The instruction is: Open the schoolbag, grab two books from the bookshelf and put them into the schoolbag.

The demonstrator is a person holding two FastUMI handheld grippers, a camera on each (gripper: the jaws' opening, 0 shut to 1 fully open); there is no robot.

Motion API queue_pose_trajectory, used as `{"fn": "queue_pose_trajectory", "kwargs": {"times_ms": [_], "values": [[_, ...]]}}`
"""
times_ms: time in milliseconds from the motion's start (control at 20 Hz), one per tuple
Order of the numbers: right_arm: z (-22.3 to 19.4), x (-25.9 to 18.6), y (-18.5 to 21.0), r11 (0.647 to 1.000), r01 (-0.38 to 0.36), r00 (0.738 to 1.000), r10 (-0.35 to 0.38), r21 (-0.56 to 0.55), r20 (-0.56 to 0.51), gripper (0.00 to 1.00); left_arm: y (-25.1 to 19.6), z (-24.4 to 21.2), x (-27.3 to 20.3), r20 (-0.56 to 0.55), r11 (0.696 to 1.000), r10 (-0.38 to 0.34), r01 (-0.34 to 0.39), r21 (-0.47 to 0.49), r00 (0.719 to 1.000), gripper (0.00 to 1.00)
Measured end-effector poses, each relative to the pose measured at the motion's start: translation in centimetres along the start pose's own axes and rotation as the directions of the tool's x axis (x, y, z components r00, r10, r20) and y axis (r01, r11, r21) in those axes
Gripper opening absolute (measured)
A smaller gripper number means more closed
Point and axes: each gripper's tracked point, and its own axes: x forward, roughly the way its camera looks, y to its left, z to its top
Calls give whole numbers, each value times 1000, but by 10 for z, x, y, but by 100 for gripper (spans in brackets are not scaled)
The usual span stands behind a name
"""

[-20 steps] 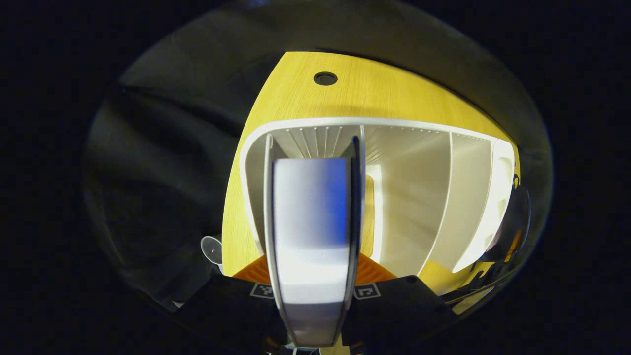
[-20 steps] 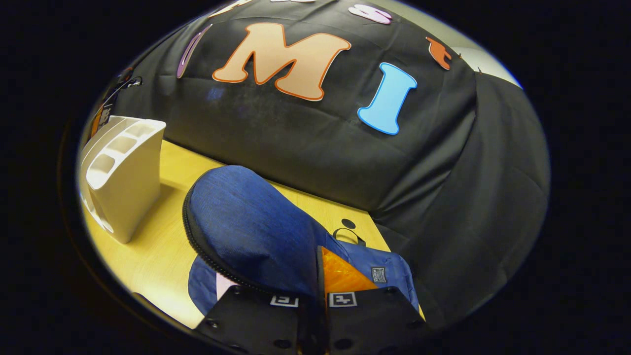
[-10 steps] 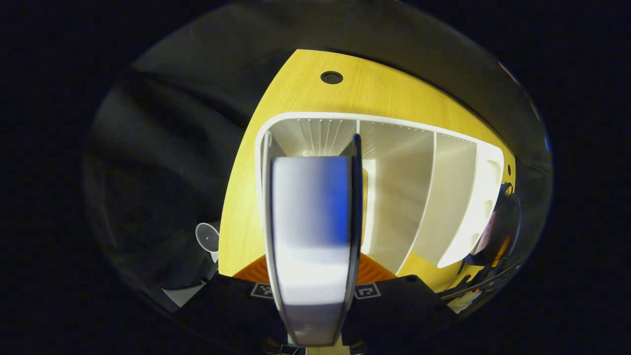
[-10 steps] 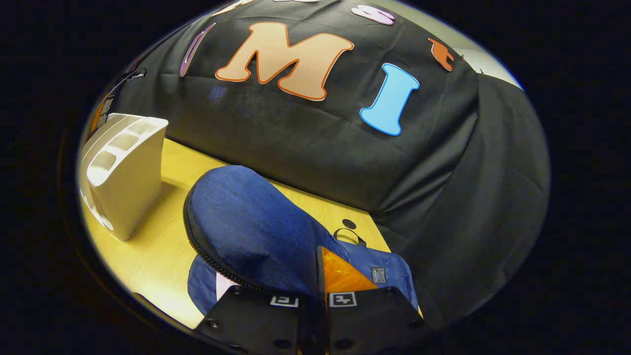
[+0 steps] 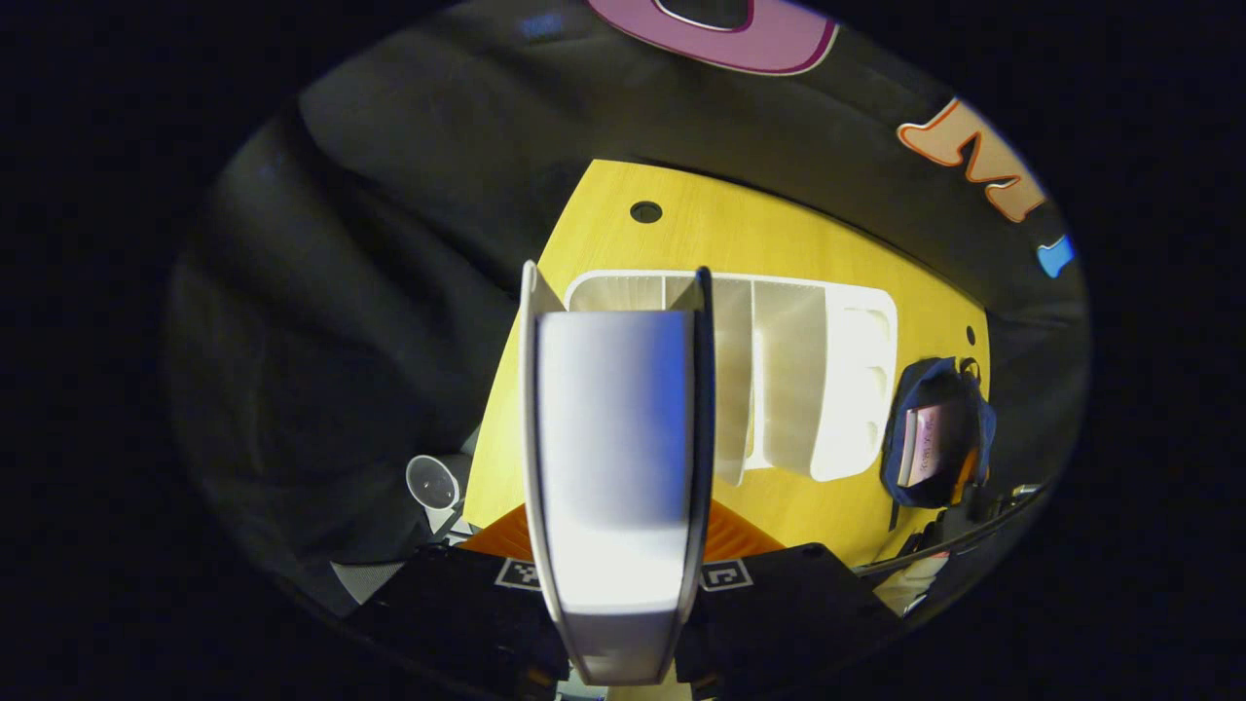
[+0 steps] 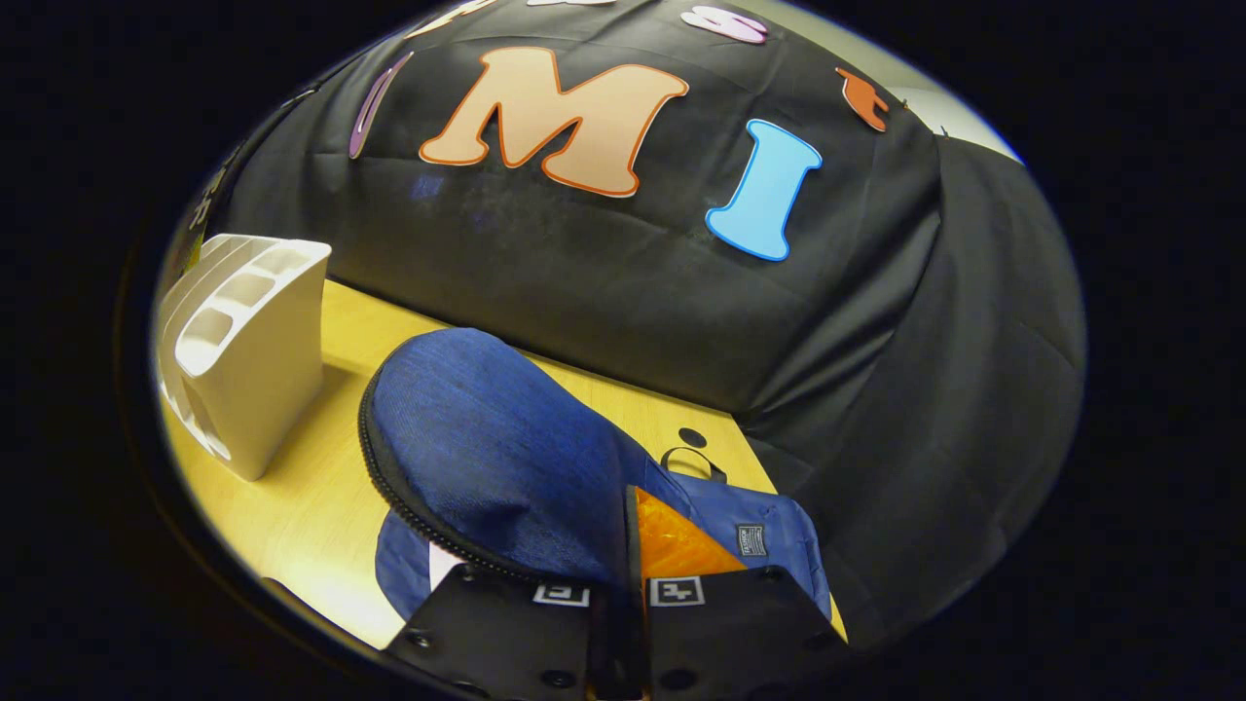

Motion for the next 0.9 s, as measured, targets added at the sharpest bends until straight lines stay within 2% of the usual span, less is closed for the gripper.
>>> {"fn": "queue_pose_trajectory", "kwargs": {"times_ms": [200, 350, 600, 900], "values": [[0, 1, 1, 999, -14, 1000, 14, 36, 1, 6, -19, -6, -36, 52, 1000, -11, 11, 0, 999, 39], [-2, 2, 2, 999, -22, 1000, 21, 48, 8, 6, -55, -10, -53, 85, 998, -62, 60, 26, 994, 39], [-4, 0, 3, 997, -33, 999, 32, 74, 9, 6, -137, -9, -56, 126, 973, -227, 221, 61, 966, 39], [-1, 0, -5, 985, -48, 999, 46, 163, 13, 6, -231, -9, -34, 152, 912, -406, 389, 127, 901, 39]]}}
